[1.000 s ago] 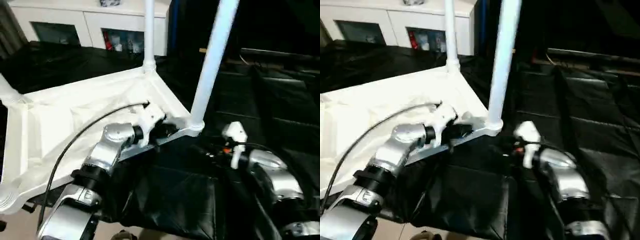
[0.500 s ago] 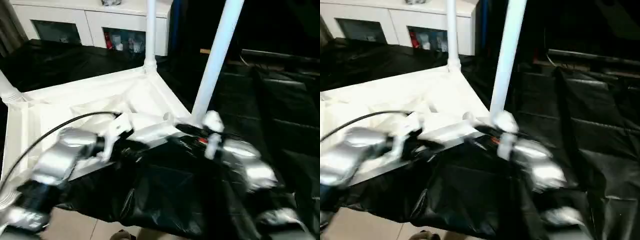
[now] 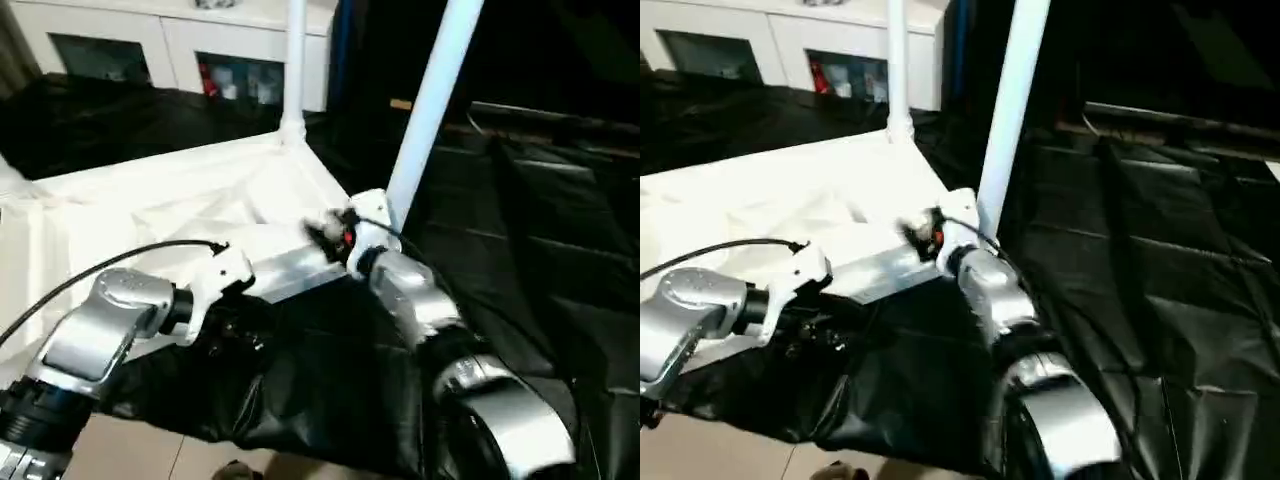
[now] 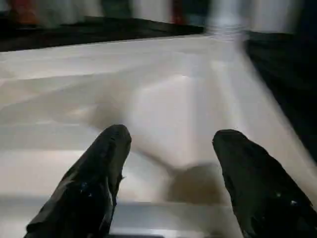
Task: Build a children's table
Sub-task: Rotate leg to tighten, then rotate table base
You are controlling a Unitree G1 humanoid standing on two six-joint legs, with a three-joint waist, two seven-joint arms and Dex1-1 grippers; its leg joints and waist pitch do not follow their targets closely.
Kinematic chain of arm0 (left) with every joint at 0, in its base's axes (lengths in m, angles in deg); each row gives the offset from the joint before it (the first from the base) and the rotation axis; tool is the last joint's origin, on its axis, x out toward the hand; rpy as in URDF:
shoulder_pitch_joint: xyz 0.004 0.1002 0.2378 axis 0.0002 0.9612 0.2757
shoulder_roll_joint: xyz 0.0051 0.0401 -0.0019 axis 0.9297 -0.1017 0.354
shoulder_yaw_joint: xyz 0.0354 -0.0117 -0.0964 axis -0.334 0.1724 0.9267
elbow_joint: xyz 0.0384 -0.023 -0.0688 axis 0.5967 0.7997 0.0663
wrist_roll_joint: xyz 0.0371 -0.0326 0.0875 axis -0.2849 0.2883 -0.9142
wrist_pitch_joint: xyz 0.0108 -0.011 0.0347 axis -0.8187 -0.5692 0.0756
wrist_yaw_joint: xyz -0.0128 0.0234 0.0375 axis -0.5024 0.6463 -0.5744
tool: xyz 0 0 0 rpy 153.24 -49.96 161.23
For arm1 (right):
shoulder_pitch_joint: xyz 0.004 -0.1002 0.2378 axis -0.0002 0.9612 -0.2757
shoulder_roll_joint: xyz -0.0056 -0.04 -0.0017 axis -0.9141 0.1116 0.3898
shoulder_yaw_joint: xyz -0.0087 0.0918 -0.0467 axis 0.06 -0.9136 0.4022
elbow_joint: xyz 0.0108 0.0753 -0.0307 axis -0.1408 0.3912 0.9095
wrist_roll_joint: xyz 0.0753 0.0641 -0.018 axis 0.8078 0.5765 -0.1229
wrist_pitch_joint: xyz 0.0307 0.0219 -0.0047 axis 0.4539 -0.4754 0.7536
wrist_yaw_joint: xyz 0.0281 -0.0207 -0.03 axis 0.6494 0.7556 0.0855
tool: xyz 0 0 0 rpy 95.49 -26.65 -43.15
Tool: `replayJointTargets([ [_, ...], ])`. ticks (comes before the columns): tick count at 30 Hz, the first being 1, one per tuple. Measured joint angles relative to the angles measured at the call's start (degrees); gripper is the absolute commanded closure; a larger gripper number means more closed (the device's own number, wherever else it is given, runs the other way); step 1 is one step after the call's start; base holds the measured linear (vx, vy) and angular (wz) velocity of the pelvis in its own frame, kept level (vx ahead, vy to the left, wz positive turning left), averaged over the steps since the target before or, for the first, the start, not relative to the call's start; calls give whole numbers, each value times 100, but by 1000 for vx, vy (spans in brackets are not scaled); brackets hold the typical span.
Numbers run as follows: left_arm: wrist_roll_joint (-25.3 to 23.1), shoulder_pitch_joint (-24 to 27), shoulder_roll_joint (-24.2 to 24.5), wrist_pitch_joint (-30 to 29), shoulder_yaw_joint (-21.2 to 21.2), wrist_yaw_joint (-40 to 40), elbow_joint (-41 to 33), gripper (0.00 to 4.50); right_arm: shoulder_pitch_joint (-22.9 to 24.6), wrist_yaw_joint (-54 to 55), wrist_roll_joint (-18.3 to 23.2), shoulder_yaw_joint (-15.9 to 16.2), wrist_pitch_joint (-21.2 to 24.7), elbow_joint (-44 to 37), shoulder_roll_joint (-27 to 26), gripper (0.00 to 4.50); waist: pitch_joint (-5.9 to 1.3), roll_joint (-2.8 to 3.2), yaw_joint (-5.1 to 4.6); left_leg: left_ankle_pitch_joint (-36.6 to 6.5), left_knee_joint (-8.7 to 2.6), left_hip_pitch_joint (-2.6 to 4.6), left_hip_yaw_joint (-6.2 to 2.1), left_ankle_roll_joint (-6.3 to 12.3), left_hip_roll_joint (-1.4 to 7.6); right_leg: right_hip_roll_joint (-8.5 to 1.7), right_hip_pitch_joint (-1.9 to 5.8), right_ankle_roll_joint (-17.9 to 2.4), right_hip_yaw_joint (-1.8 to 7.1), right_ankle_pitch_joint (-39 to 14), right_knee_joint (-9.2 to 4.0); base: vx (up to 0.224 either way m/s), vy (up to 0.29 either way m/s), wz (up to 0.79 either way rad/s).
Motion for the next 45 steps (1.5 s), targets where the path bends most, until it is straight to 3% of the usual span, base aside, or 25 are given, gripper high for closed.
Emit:
replayJointTargets([
  [5, -36, 170, 77, -41, -4, 166, -154, 76, -362, 849, 148, -438, -145, 605, -48, 140, -3, -24, 13, 2, 1, 3, -1, -4, 0, 0, 0, 0, 1, 0, 12, 0, 0, 0],
  [13, -140, 216, 89, 162, -6, 530, -147, 76, -523, 1510, 456, -955, -328, 988, 133, 140, -6, -30, 140, 4, 6, 4, -1, -7, 0, 0, 12, 2, 4, 1, 25, 0, 0, 0],
  [21, -242, 199, 87, 389, 2, 833, 61, 76, -550, 1745, 459, -1226, -470, 1305, 763, 140, -3, -25, 257, 5, 36, -15, -2, -9, 2, -1, 28, 5, 13, 2, 32, 0, 0, 0],
  [27, -387, 189, -26, 573, 2, 1128, 313, 76, -526, 1958, 466, -1418, -642, 1308, 1331, 140, -2, -22, 287, 5, 46, -24, -3, -8, 1, -3, 27, 9, 13, 5, 32, 0, 0, 0],
  [37, -422, 257, -409, 998, 8, 1586, 418, 76, -112, 2187, 502, -1673, -926, 1152, 1828, 140, -7, 17, 257, 5, 54, -30, -4, -6, 5, -1, 23, 15, 11, 3, 31, 0, 0, 0],
  [43, -75, 789, -684, 1343, 359, 1666, 200, 76, 320, 2001, 449, -1623, -1050, 878, 1782, 140, 1, 78, 159, 4, 59, -34, -6, -5, 8, 1, 22, 17, 9, 4, 30, 0, 0, 0],
  [45, 287, 1092, -680, 1348, 694, 1577, -78, 58, 541, 1268, 625, -1622, -964, 510, 1699, 140, -4, 91, 99, 4, 58, -34, -10, -5, 11, 4, 23, 17, 8, 4, 30, 0, 0, 0],
])
